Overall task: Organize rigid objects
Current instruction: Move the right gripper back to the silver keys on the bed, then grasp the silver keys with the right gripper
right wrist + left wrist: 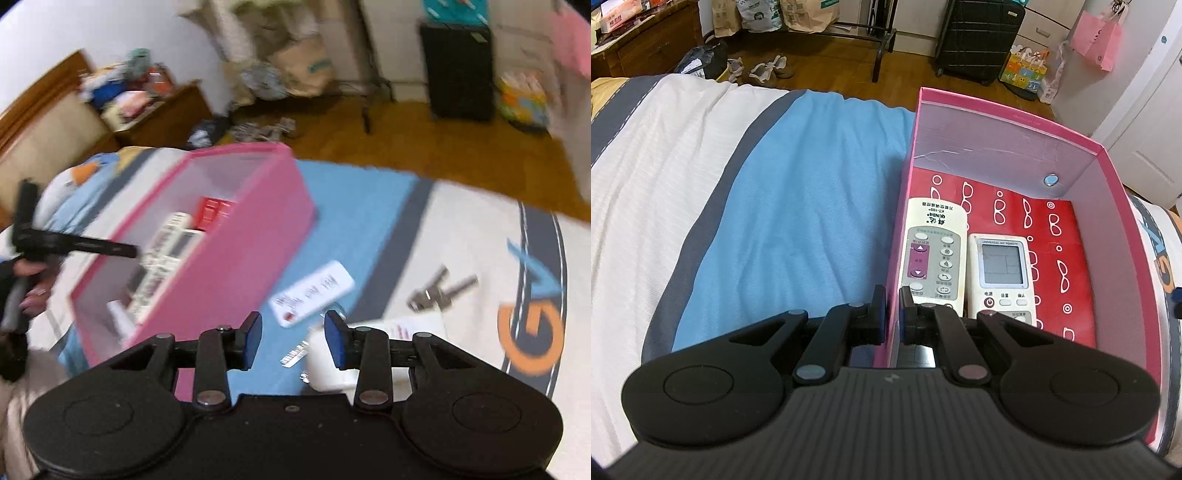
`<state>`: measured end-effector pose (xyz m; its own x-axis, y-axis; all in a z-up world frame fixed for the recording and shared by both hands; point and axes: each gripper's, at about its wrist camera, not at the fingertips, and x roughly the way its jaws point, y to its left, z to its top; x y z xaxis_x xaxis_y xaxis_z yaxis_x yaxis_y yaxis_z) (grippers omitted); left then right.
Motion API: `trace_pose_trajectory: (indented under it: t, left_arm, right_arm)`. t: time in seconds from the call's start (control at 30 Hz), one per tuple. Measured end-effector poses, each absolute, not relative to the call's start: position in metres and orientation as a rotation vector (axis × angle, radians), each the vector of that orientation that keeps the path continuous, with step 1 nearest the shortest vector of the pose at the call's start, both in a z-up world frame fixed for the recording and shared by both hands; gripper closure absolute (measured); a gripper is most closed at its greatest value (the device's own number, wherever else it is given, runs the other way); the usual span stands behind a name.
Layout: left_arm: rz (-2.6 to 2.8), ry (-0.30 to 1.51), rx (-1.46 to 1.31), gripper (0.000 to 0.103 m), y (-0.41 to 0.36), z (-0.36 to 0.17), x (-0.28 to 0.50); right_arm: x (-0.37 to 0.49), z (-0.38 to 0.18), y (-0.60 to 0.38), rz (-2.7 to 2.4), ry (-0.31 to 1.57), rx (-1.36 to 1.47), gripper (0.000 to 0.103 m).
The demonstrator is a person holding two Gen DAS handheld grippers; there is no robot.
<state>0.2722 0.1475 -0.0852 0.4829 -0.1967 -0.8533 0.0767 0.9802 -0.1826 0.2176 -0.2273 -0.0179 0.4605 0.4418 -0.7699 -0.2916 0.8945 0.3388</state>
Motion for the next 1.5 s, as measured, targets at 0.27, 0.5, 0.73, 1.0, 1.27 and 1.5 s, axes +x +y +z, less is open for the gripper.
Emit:
trace_pose_trajectory:
  t: [0.27,0.5,0.73,1.0,1.27,1.5]
  left_arm:
    - [-0.169,1.051,-0.121,0.097,0.149,-0.085,0.270]
    - [-0.168,1.052,-0.118,0.097,0.148,-0.086,0.270]
    - [-0.167,1.054,-0.109,0.097,0.145,-0.085,0.269]
    - [-0.173,1.050,-0.106,0.097,0.144,-0.086,0.269]
    - [-0.169,1.051,-0.115,0.097,0.145,-0.086,0.268]
    - [-0.176,1.054,-0.110,0.097,0.147,-0.086,0.270]
  right_arm:
    - [0.224,-0.056,-0.176,0.454,0.947,-0.183,0.058]
    - [0.252,-0.090,-0.173,0.392,0.975,-0.160,0.056]
    - [0.243,-0.076,-0.183,0.381,0.978,-0.034,0.098]
    - [0.221,-0.048,-0.188,0.415,0.849,0.099,0.098]
    - [0.200,-0.015,-0.174,0.464,0.730,0.086,0.098]
    - [0.190,0.012,-0.170,0.526,0.659,0.203,0.098]
